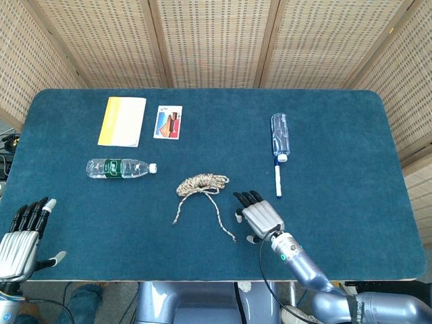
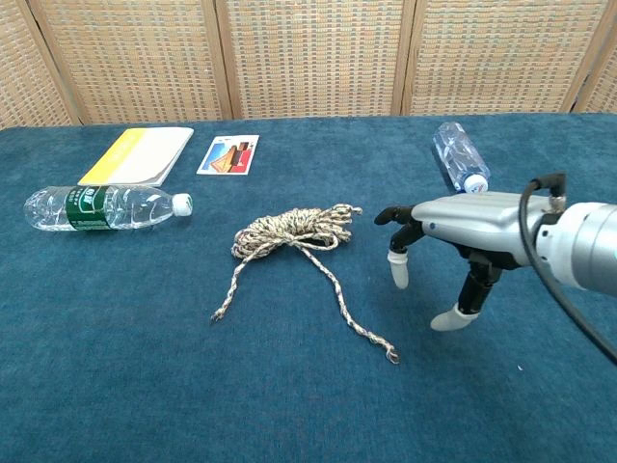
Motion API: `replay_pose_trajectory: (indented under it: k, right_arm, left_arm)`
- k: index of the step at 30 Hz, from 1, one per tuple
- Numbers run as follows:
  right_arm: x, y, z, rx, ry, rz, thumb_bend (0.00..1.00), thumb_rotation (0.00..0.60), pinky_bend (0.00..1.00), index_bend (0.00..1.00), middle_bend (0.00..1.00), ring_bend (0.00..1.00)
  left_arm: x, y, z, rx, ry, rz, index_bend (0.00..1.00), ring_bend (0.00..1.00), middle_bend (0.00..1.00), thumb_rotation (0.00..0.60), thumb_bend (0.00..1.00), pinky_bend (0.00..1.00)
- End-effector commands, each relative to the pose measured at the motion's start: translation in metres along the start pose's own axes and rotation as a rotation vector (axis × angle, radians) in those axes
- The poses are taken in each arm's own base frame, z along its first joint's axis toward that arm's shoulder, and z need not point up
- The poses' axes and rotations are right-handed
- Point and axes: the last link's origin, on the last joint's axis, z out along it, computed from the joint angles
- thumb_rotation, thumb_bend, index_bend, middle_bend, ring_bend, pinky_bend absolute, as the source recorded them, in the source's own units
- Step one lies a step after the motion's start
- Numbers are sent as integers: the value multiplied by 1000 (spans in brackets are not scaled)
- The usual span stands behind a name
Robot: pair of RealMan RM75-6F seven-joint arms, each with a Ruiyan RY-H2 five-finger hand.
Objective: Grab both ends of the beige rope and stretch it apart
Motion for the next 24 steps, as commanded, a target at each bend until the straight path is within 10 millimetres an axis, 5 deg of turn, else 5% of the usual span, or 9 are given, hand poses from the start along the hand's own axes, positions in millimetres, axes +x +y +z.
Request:
replay_pose_trajectory:
  k: [1, 24]
  right_arm:
    - [-3, -8, 11, -13, -2, -15, 191, 600, 0, 444, 0, 0]
    - [-20, -43, 34, -78, -60, 6, 193, 600, 0, 456, 0, 0]
  left_arm:
    - [-1, 0, 1, 2, -4, 3, 0, 0, 0, 600, 95, 0]
    - [-7, 3, 4, 6, -23, 21, 0, 0, 0, 600, 95, 0]
